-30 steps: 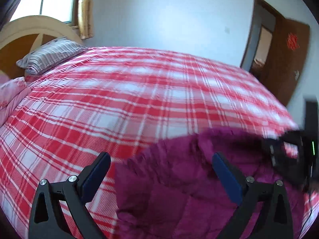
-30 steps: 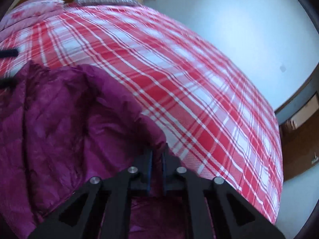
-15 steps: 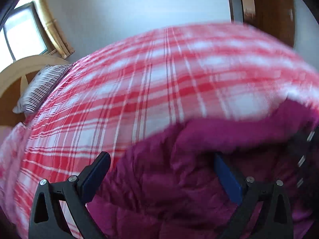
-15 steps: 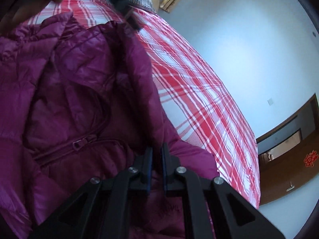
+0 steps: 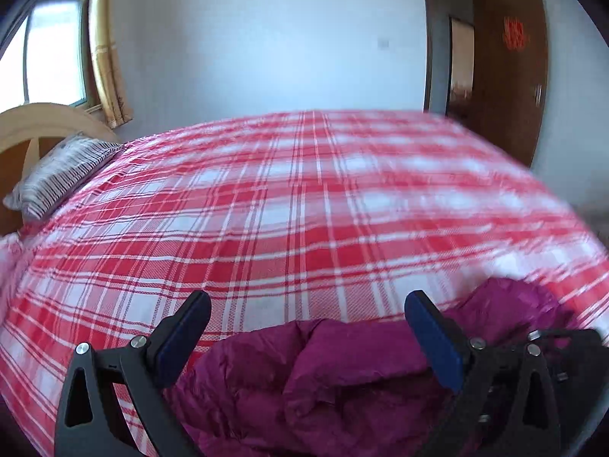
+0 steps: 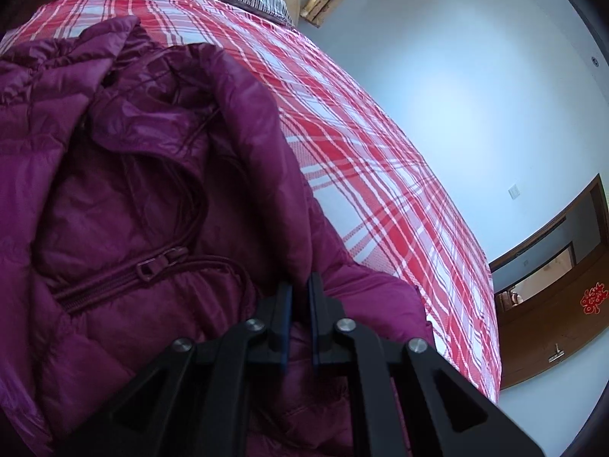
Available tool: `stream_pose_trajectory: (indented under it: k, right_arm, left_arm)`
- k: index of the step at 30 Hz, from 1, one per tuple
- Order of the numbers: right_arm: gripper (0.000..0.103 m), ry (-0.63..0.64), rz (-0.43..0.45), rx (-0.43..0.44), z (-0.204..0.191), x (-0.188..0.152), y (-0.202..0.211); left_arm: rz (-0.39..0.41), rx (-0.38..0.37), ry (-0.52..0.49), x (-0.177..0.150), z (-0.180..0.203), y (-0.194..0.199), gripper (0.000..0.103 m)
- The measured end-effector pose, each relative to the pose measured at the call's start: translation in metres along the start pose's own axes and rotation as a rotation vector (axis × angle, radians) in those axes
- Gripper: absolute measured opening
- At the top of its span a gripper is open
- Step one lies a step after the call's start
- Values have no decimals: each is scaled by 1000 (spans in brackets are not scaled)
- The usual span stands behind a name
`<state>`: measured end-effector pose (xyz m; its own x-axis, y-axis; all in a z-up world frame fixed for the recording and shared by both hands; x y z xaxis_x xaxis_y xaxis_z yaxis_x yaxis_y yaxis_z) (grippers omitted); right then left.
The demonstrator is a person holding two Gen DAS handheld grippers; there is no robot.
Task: Fold large clothes
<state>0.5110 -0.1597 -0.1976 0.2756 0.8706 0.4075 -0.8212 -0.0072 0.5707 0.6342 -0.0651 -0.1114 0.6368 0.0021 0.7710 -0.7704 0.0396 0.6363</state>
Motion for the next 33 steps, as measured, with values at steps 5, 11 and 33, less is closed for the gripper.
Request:
stream_pose_trajectory:
  k: [5, 11, 33]
  right_arm:
    - [10, 2, 11, -9, -2, -1, 3]
    - [22, -37, 56, 53, 4, 3, 20]
    - [37, -765, -144, 187, 67, -38, -15]
  left_arm:
    - [-179, 101, -30, -46, -11, -43, 102]
    - [-245, 98, -30, -72, -16, -53, 102]
    - [-229, 8, 89, -78, -25, -62, 102]
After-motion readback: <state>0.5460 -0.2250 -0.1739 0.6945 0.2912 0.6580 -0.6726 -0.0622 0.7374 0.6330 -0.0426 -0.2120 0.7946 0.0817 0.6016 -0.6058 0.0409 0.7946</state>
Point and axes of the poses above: each gripper's, at about its wrist camera, not at the fingertips, and y roughly against the way its jaws point, z to its right, x to its top, the point moved 6 cm from there along -y, roughly the way its jaws point, and after that the axes turned 8 degrees about y, right-handed, at the moved point
